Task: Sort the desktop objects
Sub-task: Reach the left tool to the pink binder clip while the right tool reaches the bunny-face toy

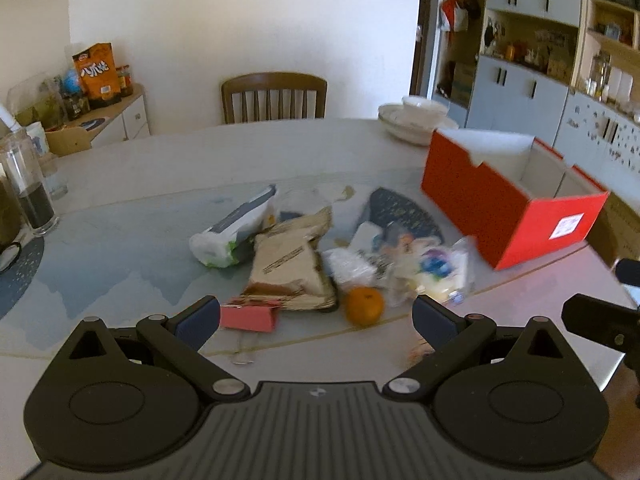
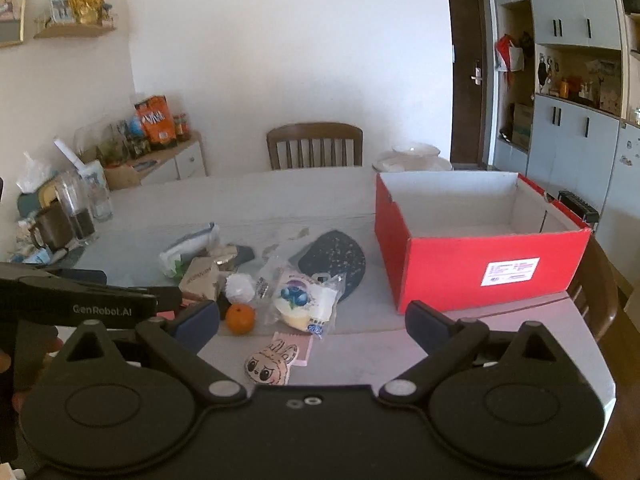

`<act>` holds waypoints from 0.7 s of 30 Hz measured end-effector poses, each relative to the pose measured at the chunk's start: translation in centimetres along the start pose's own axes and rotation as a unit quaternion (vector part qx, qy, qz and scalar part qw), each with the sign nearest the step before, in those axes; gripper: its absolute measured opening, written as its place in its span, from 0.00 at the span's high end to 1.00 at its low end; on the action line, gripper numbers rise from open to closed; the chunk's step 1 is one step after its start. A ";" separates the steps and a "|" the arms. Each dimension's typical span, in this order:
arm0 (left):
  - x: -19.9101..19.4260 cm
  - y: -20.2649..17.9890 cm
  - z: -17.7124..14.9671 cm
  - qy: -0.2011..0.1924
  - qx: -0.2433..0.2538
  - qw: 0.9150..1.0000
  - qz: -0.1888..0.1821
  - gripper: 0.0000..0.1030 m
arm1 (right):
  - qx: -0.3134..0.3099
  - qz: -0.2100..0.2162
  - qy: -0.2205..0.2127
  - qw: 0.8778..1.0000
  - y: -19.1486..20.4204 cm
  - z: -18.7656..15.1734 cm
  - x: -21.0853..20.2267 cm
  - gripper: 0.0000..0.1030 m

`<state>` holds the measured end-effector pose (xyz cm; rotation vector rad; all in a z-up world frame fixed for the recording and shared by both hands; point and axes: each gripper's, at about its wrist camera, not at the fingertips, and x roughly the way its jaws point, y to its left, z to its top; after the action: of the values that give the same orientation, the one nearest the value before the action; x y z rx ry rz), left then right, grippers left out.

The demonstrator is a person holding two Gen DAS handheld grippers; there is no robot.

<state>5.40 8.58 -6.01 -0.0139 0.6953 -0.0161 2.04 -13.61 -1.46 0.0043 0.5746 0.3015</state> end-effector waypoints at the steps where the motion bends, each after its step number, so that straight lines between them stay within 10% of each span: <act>1: 0.6 0.5 -0.1 0.003 0.005 1.000 0.002 0.00 | -0.002 -0.002 0.006 1.000 0.5 -0.1 0.6 0.04; 21: 9.5 6.5 -1.4 0.068 0.062 0.995 -0.035 0.05 | 0.007 -0.042 0.115 0.992 5.6 -2.5 9.8 0.19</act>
<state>11.90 14.84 -13.27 0.0830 0.8286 -0.1280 6.92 -5.66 -8.26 -0.0414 0.8044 0.2163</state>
